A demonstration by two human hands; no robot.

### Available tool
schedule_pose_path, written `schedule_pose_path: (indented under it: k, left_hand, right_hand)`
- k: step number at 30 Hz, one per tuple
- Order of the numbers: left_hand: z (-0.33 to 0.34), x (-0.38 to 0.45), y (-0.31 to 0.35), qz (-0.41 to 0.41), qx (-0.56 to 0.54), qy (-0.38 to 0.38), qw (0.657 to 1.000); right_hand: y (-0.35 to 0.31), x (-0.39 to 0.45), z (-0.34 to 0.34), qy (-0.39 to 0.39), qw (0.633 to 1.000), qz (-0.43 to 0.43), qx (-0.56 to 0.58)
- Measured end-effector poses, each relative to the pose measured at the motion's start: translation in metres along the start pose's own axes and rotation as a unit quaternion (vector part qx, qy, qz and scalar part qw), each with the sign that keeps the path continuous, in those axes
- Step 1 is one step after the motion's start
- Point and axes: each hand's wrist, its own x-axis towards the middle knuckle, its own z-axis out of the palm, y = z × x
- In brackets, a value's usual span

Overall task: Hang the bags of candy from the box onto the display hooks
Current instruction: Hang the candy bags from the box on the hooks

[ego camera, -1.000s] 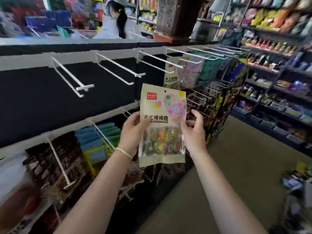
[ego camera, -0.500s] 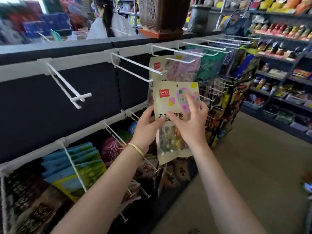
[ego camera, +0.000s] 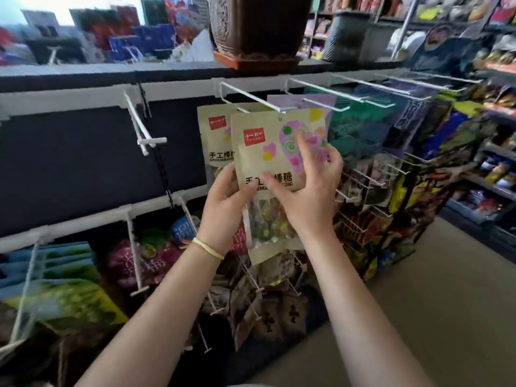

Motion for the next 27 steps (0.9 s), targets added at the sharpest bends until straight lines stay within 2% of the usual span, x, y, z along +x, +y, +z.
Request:
schedule_pose_path:
  k: [5, 10, 17, 22, 27]
  left_hand:
    - [0.013, 0.001, -0.009, 0.004, -0.016, 0.076, 0.997]
    - [0.018, -0.003, -0.010, 0.016, -0.019, 0.114, 0.993]
    - [0.022, -0.009, -0.004, 0.017, 0.004, 0.140, 0.990]
    - [0.030, -0.016, -0.001, 0.037, 0.013, 0.134, 0.990]
    - [0.030, -0.011, 0.000, 0.040, 0.004, 0.143, 0.989]
  right_hand:
    - [0.014, 0.010, 0.007, -0.028, 0.999, -0.037, 0.010]
    - [0.018, 0.009, 0.010, -0.050, 0.997, -0.049, 0.036]
    - [0.018, 0.004, 0.009, -0.064, 0.996, -0.025, 0.051]
    - [0.016, 0.002, -0.003, -0.036, 0.998, -0.035, 0.047]
    - [0.014, 0.012, -0.003, -0.045, 0.998, -0.039, 0.037]
